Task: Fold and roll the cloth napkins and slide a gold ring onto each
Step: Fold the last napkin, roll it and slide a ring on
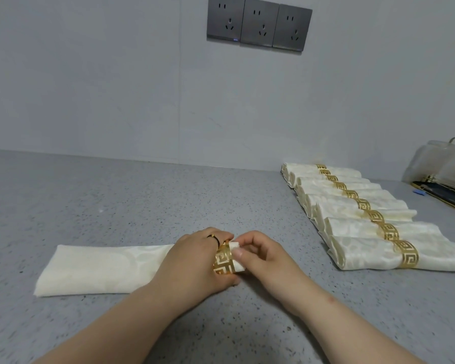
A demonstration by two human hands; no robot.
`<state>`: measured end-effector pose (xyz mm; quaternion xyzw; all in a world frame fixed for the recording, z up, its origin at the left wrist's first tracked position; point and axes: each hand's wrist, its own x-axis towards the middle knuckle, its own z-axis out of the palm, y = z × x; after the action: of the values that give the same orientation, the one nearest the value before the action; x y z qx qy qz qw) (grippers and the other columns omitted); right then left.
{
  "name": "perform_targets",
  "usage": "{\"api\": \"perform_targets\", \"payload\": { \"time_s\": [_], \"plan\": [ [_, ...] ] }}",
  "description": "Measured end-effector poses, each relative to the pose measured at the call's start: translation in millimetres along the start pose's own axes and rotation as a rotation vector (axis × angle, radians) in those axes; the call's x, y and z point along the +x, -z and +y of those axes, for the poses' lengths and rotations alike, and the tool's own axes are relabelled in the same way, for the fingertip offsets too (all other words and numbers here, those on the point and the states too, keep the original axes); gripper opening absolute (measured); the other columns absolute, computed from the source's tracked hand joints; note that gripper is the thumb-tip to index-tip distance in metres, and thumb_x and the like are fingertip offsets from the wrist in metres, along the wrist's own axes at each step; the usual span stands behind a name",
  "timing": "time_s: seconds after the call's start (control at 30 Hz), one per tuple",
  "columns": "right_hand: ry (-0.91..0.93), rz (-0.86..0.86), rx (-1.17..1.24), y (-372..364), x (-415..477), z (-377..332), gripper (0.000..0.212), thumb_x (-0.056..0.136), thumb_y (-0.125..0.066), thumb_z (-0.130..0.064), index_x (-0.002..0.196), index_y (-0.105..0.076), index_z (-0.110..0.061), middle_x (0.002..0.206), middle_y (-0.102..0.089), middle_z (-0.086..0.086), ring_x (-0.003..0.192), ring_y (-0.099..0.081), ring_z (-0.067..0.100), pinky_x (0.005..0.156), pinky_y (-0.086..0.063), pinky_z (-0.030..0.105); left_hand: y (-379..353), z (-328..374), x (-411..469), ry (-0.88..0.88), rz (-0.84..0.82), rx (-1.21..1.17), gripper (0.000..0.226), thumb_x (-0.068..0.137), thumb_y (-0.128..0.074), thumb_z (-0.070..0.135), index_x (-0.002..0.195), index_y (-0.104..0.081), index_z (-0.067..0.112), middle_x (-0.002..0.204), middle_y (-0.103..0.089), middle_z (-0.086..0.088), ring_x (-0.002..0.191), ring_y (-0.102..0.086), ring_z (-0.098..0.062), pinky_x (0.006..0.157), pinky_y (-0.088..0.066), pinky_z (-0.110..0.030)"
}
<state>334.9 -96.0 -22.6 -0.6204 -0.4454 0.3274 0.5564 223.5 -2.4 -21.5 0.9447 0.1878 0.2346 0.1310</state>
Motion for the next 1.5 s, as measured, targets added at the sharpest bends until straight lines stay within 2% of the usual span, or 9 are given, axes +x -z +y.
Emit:
{"api": "perform_targets", "payload": {
  "time_s": [0.17, 0.37, 0.53, 0.63, 0.77, 1.0, 1.1, 1.23, 1.5],
  "plan": [
    [-0.024, 0.067, -0.153, -1.0, 2.0, 4.0, 0.024, 0.088, -0.056, -0.006, 0.067, -0.053, -0.019, 0.076, -0.056, 0.008, 0.071, -0.048, 0.018, 0.07, -0.039, 0.028, 0.8, 2.8, 0.2, -0.049, 0.02, 0.136, 0.05, 0.08, -0.054, 0.053, 0.126, -0.045, 0.037, 0.12, -0.055, 0.017, 0.109, -0.05, -0.005, 0.084, -0.028, -0.02],
    [-0.094, 0.132, -0.108, 0.8, 3.0, 1.0, 0.027, 0.093, -0.045, -0.005, 0.068, -0.044, -0.017, 0.062, -0.042, -0.003, 0.059, -0.036, 0.008, 0.055, -0.03, 0.018, 2.1, 1.1, 0.3, -0.083, 0.085, 0.272, 0.049, 0.076, -0.04, 0.058, 0.121, -0.044, 0.039, 0.106, -0.061, 0.013, 0.099, -0.054, -0.009, 0.079, -0.029, -0.023],
    [-0.197, 0.18, 0.191, 5.7, 3.1, -6.8, 0.023, 0.096, -0.036, -0.003, 0.074, -0.04, -0.01, 0.082, -0.053, 0.008, 0.071, -0.055, 0.018, 0.057, -0.054, 0.028, 7.5, -8.6, 2.5, -0.038, 0.11, 0.335, 0.037, 0.078, -0.047, 0.046, 0.114, -0.046, 0.038, 0.096, -0.06, 0.013, 0.091, -0.054, -0.009, 0.073, -0.026, -0.023],
    [-0.225, 0.206, 0.263, 11.1, 2.6, -10.3, 0.021, 0.096, -0.035, -0.003, 0.076, -0.04, -0.008, 0.09, -0.051, 0.012, 0.067, -0.059, 0.024, 0.05, -0.055, 0.028, 13.1, -13.7, 1.7, -0.001, 0.13, 0.343, 0.036, 0.079, -0.051, 0.041, 0.114, -0.048, 0.037, 0.092, -0.059, 0.011, 0.086, -0.052, -0.011, 0.06, -0.025, -0.017],
    [-0.222, 0.227, 0.198, 12.6, 3.7, -9.5, 0.02, 0.096, -0.037, -0.004, 0.077, -0.041, -0.009, 0.09, -0.052, 0.012, 0.062, -0.061, 0.022, 0.056, -0.056, 0.027, 18.3, -17.5, 0.7, 0.047, 0.119, 0.334, 0.037, 0.078, -0.052, 0.041, 0.115, -0.048, 0.038, 0.069, -0.042, 0.013, 0.075, -0.04, -0.009, 0.054, -0.015, -0.008],
    [-0.135, 0.262, 0.076, 21.9, -2.7, -11.3, 0.022, 0.089, -0.052, -0.029, 0.081, -0.051, -0.008, 0.088, -0.062, 0.008, 0.076, -0.059, 0.02, 0.08, -0.051, 0.038, 16.5, -25.3, -1.3, 0.069, 0.098, 0.333, 0.043, 0.079, -0.055, 0.046, 0.12, -0.045, 0.04, 0.095, -0.058, 0.011, 0.091, -0.054, -0.01, 0.055, -0.017, -0.008],
    [-0.143, 0.236, -0.184, 17.1, -5.1, -12.2, 0.028, 0.085, -0.057, -0.037, 0.072, -0.054, -0.012, 0.074, -0.056, 0.005, 0.069, -0.051, 0.015, 0.068, -0.043, 0.022, 12.8, -23.2, -0.2, 0.058, 0.088, 0.326, 0.042, 0.079, -0.055, 0.047, 0.119, -0.046, 0.038, 0.1, -0.06, 0.011, 0.084, -0.048, -0.01, 0.056, -0.016, -0.009],
    [-0.148, 0.213, -0.204, 11.0, -2.7, -5.7, 0.035, 0.085, -0.062, -0.022, 0.056, -0.044, -0.016, 0.048, -0.038, -0.01, 0.039, -0.032, -0.002, 0.04, -0.026, 0.007, 7.6, -21.8, 1.1, 0.031, 0.076, 0.343, 0.042, 0.079, -0.054, 0.047, 0.119, -0.048, 0.035, 0.101, -0.061, 0.01, 0.088, -0.053, -0.011, 0.056, -0.017, -0.01],
    [-0.09, 0.297, -0.008, 19.8, -1.5, -8.4, 0.029, 0.086, -0.058, -0.007, 0.059, -0.049, -0.013, 0.069, -0.052, 0.001, 0.063, -0.044, 0.01, 0.064, -0.035, 0.021, 11.5, -18.1, 3.6, 0.059, 0.097, 0.335, 0.04, 0.081, -0.054, 0.044, 0.119, -0.046, 0.039, 0.091, -0.058, 0.011, 0.088, -0.056, -0.011, 0.054, -0.02, -0.01]
  ]
}}
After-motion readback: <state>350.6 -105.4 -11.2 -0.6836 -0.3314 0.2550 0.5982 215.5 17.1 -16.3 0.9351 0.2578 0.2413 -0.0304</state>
